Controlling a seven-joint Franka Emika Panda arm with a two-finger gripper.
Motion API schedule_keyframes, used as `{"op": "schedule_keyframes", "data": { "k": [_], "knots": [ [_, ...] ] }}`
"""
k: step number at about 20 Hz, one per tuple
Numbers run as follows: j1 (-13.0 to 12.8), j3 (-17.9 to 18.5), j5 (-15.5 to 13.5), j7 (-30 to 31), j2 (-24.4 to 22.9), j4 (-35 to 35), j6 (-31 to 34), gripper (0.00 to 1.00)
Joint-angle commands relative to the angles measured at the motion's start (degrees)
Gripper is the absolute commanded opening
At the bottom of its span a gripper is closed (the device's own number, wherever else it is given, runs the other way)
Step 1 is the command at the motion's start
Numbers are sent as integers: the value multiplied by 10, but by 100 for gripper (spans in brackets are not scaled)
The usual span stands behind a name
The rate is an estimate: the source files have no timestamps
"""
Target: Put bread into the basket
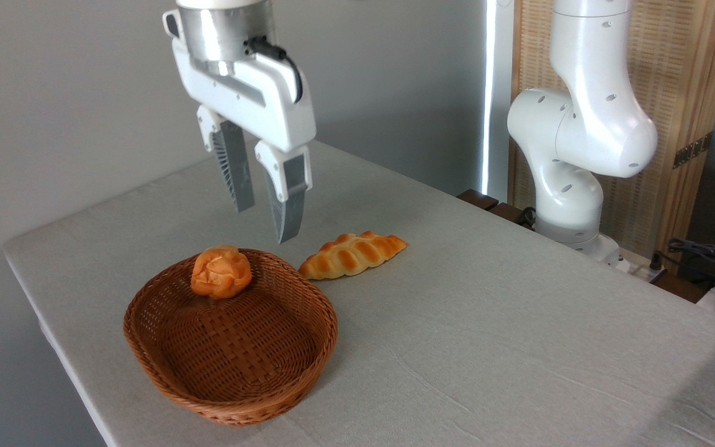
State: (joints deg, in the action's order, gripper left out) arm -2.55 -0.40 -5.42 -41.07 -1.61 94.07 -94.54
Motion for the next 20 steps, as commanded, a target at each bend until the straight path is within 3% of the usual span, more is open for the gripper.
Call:
{"op": "schedule_keyframes", "data": {
  "k": [1, 11, 16, 20],
  "knots": [
    [5, -7, -9, 3, -16, 11, 15, 100],
    [5, -7, -4, -2, -24, 24, 13, 100],
    [4, -7, 37, 0, -24, 23, 11, 100],
    [4, -7, 41, 0, -24, 20, 9, 100]
  ]
}}
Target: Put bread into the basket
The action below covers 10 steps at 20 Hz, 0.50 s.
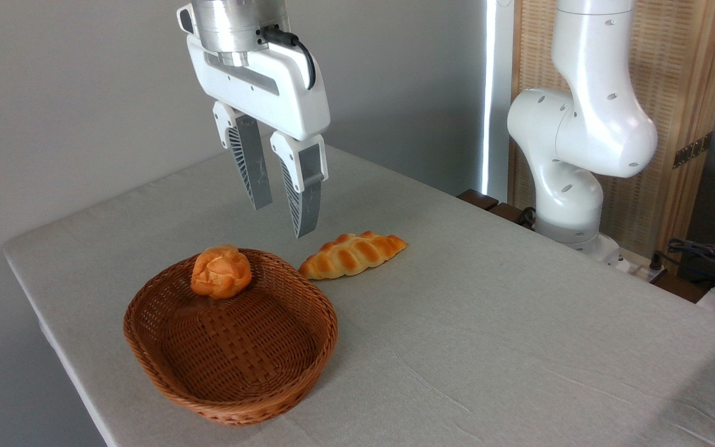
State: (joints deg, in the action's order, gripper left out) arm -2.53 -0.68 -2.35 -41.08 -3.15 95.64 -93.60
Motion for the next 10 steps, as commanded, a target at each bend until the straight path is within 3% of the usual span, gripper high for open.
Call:
{"op": "schedule_keyframes", "data": {
  "k": [1, 3, 10],
  "knots": [
    [4, -4, 11, -1, -9, 4, 0, 100],
    [4, -4, 26, 0, -9, 3, 0, 100],
    [4, -5, 26, 0, -9, 3, 0, 100]
  ]
}}
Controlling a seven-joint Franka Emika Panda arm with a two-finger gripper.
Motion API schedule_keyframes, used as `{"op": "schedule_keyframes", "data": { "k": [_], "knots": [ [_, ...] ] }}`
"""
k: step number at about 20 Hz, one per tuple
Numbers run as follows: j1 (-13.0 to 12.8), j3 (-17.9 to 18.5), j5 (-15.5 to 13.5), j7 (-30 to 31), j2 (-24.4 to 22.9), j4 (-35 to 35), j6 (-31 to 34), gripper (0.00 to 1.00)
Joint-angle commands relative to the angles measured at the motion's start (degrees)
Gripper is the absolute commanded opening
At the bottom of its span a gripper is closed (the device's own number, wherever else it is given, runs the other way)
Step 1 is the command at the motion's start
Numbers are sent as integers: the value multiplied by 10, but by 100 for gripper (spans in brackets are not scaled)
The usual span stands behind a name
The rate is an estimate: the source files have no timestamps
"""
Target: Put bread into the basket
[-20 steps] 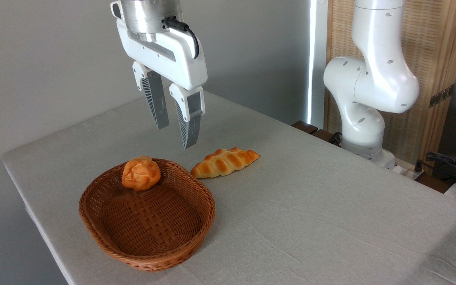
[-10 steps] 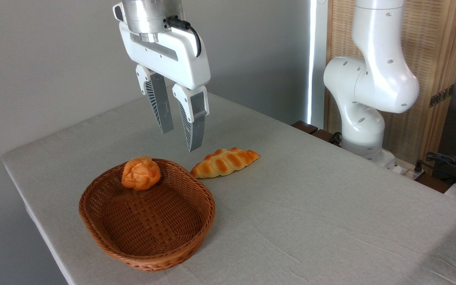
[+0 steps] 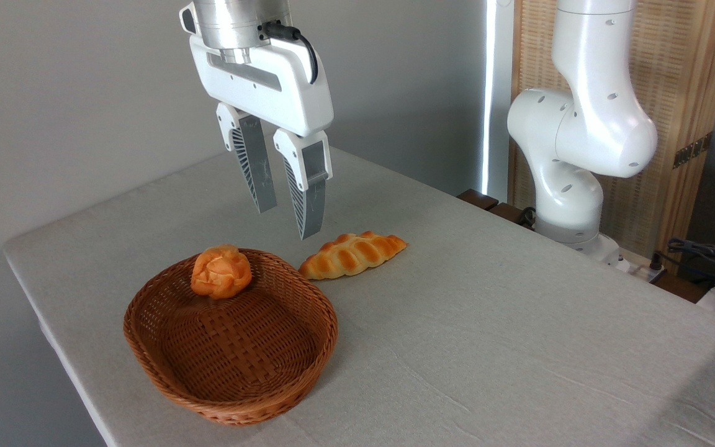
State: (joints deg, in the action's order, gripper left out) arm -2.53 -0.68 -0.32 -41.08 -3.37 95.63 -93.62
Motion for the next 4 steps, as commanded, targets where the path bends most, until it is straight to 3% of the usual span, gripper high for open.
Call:
{"op": "schedule_keyframes", "data": {
  "k": [1, 4],
  "knots": [
    [4, -5, 6, 0, -6, 2, 0, 100],
    [3, -5, 6, 0, -5, 2, 1, 100]
  ]
}}
